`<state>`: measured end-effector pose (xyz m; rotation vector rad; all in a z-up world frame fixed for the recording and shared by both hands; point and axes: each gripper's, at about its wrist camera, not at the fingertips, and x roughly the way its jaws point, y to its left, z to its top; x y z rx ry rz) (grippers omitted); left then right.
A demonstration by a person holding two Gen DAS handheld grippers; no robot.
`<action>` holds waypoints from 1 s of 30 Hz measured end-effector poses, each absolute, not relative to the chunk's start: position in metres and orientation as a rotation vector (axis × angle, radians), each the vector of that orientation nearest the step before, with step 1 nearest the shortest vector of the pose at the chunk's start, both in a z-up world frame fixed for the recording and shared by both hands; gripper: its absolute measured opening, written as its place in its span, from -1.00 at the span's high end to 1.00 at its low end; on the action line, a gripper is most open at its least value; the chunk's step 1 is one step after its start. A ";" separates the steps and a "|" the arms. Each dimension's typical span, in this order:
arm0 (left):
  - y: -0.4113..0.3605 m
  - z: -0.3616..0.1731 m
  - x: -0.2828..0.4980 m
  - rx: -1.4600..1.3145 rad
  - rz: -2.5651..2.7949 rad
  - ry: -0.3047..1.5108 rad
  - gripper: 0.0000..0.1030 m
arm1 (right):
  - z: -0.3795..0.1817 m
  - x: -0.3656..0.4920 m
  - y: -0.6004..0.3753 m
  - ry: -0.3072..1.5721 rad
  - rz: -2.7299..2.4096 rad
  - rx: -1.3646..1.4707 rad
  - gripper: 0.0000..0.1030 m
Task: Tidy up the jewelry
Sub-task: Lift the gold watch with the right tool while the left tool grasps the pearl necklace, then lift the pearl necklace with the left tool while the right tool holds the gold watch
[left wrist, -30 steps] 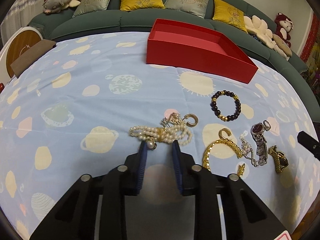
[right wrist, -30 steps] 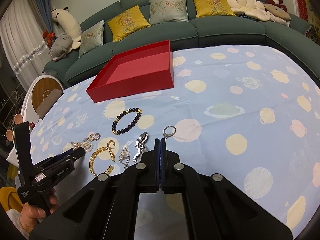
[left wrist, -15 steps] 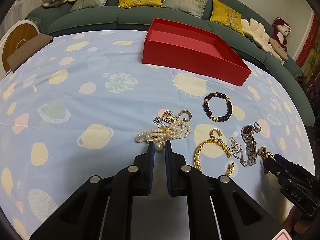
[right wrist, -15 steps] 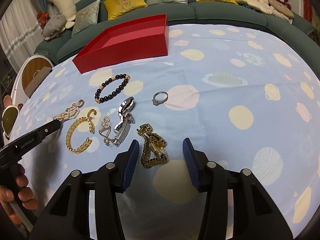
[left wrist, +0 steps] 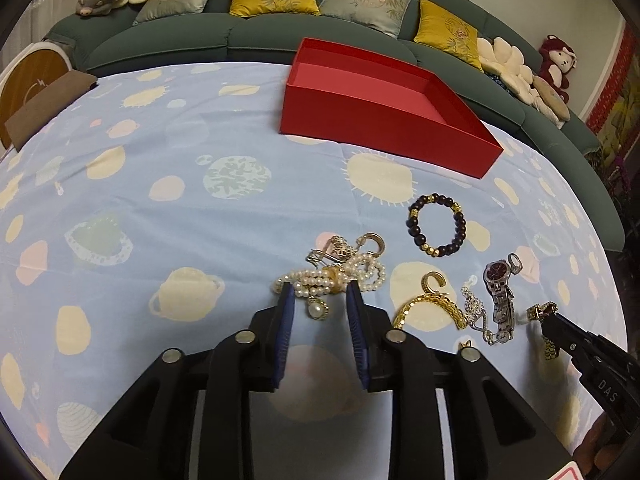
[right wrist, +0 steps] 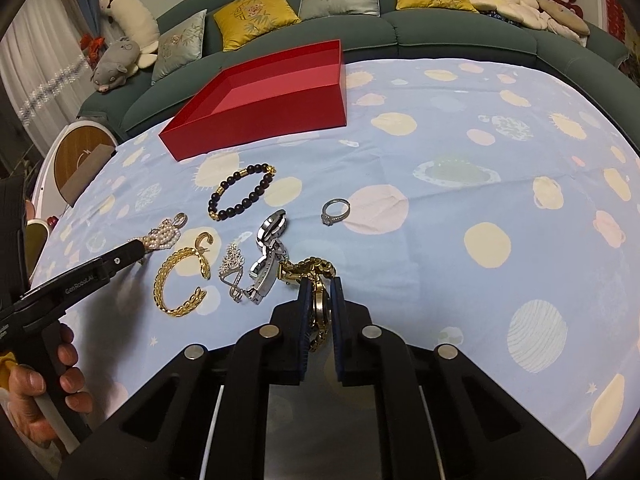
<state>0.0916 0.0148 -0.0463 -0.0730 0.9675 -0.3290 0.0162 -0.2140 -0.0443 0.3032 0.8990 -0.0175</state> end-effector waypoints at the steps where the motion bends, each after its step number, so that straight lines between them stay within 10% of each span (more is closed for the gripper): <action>1: 0.013 -0.047 0.093 -0.077 -0.342 0.968 0.40 | -0.044 0.016 -0.214 0.899 -0.015 0.305 0.83; 22: -0.011 -0.054 0.102 0.100 -0.372 0.926 0.12 | -0.039 0.015 -0.218 0.890 -0.007 0.333 0.83; 30: 0.012 -0.048 0.100 -0.062 -0.378 0.982 0.47 | -0.037 0.016 -0.214 0.882 0.004 0.333 0.83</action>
